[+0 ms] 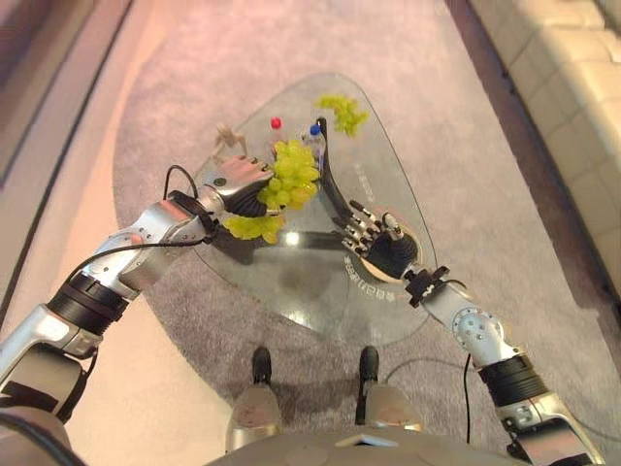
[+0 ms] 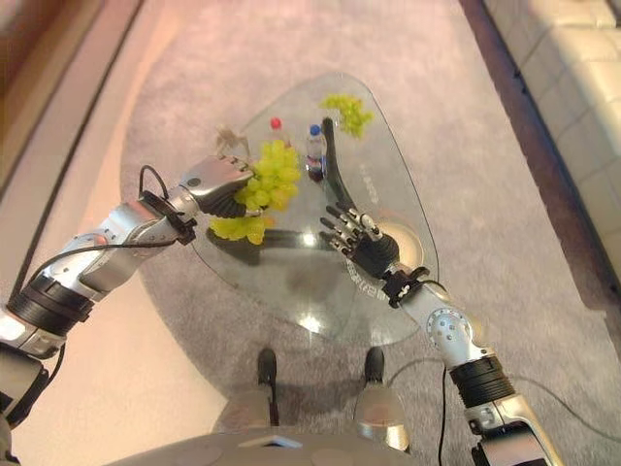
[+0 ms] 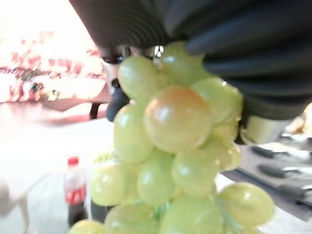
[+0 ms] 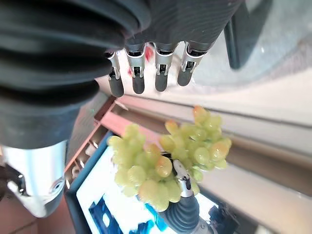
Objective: Pick up fruits into the plate
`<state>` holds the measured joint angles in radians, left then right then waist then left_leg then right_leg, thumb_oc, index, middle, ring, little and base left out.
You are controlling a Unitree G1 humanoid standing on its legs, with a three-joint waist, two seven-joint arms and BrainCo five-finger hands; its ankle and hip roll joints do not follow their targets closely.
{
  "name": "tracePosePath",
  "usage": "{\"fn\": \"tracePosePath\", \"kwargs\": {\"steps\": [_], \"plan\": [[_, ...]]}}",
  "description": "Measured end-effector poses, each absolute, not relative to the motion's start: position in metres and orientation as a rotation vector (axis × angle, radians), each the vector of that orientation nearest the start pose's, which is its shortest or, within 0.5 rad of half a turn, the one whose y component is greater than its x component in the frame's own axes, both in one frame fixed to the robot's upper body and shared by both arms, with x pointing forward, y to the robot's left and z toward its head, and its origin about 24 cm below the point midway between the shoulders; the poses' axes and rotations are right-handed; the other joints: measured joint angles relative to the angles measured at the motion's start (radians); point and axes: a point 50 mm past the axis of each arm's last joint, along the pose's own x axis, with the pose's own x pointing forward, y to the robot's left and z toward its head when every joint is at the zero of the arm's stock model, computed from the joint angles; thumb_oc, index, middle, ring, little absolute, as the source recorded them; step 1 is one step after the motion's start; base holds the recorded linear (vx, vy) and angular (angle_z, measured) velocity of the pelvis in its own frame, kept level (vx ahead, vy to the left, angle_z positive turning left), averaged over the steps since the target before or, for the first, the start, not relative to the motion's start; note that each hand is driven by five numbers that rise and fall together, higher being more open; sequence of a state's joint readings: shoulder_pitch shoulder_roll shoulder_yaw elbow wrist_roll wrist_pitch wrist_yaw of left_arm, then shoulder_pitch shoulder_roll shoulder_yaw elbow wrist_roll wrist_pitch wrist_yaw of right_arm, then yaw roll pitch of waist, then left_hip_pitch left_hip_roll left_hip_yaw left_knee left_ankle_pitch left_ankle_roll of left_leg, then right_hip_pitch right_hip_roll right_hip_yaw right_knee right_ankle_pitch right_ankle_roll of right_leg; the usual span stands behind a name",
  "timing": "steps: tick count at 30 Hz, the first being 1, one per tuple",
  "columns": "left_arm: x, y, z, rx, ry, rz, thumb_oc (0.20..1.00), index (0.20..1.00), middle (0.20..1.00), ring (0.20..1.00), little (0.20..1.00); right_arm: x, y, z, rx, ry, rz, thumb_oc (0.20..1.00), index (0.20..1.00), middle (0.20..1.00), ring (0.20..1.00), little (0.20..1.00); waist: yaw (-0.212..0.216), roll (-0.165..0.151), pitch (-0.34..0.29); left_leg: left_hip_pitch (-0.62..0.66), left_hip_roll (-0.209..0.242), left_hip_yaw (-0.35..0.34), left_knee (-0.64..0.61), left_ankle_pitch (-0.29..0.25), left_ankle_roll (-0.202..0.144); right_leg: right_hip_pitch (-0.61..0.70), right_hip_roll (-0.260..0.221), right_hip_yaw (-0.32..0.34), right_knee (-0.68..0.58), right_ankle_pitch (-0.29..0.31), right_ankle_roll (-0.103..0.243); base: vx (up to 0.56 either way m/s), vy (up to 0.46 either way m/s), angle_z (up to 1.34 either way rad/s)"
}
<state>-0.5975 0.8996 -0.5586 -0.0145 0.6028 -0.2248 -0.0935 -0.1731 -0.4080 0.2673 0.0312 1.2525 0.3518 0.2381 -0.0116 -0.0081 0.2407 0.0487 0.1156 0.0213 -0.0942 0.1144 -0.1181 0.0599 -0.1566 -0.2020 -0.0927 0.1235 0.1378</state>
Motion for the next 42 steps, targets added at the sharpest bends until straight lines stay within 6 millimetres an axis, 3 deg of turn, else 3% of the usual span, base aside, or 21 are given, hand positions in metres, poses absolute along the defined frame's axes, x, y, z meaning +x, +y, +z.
{"fn": "tracePosePath", "kwargs": {"steps": [6,18,29,42], "plan": [[0.286,0.126,0.153,1.613,-0.665,-0.752,0.2,0.2,0.2,0.2,0.2,0.257,-0.116,0.05,0.885,0.392,0.638,1.0,1.0,1.0,1.0,1.0,0.026,0.017,-0.087,0.012,-0.013,-0.016,0.0,-0.005,0.008,0.023,-0.014,-0.013,0.0,-0.01,0.005,0.02,0.005,0.11],[0.277,0.105,0.144,1.615,-0.647,-0.95,0.2,0.2,0.2,0.2,0.2,0.252,-0.098,0.046,0.993,0.461,0.641,1.0,1.0,1.0,1.0,1.0,0.036,0.036,-0.146,0.015,-0.013,-0.029,0.0,0.004,0.02,0.036,-0.013,-0.029,0.0,-0.009,0.007,0.0,0.001,0.03],[0.273,0.1,0.133,1.64,-0.568,-1.067,0.2,0.2,0.2,0.2,0.2,0.257,-0.103,0.046,0.964,0.449,0.554,1.0,1.0,1.0,1.0,1.0,0.034,0.038,-0.149,0.027,-0.012,-0.031,0.0,0.002,0.016,0.05,-0.013,-0.031,0.0,-0.013,0.006,0.0,0.0,0.0],[0.27,0.098,0.121,1.639,-0.444,-1.177,0.2,0.2,0.2,0.2,0.2,0.263,-0.119,0.056,0.776,0.41,0.504,1.0,1.0,1.0,1.0,1.0,0.005,0.039,-0.153,0.03,-0.011,-0.022,0.0,0.002,0.018,0.047,-0.013,-0.022,0.0,-0.013,0.007,0.02,-0.006,-0.01]]}}
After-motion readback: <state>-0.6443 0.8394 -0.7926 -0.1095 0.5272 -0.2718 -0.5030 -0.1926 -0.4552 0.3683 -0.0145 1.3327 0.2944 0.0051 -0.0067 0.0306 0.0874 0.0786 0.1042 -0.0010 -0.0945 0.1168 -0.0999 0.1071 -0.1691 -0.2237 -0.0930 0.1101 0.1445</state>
